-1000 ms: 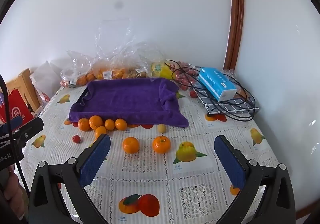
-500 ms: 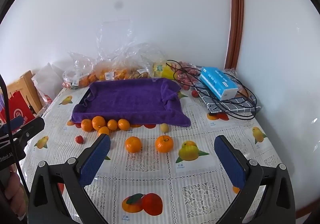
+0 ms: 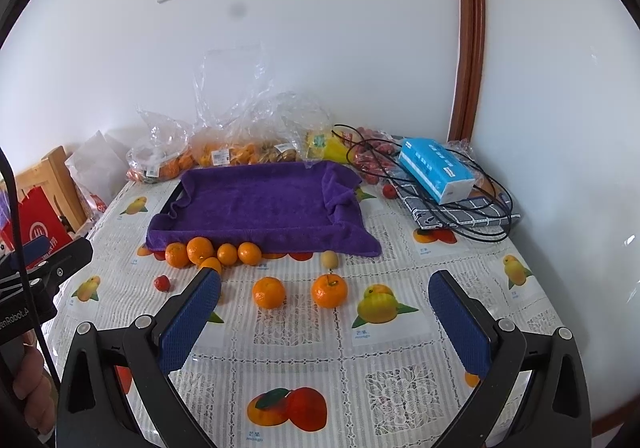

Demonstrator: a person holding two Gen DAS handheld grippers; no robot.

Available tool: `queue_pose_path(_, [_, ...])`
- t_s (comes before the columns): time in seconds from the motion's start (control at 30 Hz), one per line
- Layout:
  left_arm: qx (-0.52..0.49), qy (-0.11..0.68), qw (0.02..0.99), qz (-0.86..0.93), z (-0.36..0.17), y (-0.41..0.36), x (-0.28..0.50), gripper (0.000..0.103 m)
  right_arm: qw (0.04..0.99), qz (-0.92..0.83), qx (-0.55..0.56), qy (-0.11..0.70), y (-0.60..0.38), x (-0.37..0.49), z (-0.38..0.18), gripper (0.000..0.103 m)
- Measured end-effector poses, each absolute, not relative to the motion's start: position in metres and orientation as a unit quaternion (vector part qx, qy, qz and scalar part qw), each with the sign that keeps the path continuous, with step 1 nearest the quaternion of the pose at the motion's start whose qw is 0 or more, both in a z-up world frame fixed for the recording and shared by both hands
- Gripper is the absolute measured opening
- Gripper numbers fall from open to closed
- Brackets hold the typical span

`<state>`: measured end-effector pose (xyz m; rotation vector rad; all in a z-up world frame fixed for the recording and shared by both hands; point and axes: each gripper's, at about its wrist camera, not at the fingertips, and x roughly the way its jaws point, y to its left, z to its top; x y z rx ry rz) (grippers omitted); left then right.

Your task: Organize fruits

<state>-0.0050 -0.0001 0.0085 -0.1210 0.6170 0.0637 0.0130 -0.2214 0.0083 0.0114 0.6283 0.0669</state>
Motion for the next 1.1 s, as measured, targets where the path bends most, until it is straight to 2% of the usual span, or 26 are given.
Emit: queue_pose_path(1.1, [-0.055, 0.303, 0.951, 0.035, 0.0068, -0.0015, -0.0081, 0.103, 0.950, 0.041, 0.007, 0.309, -0.2186, 0.0091, 0.0094, 0.102])
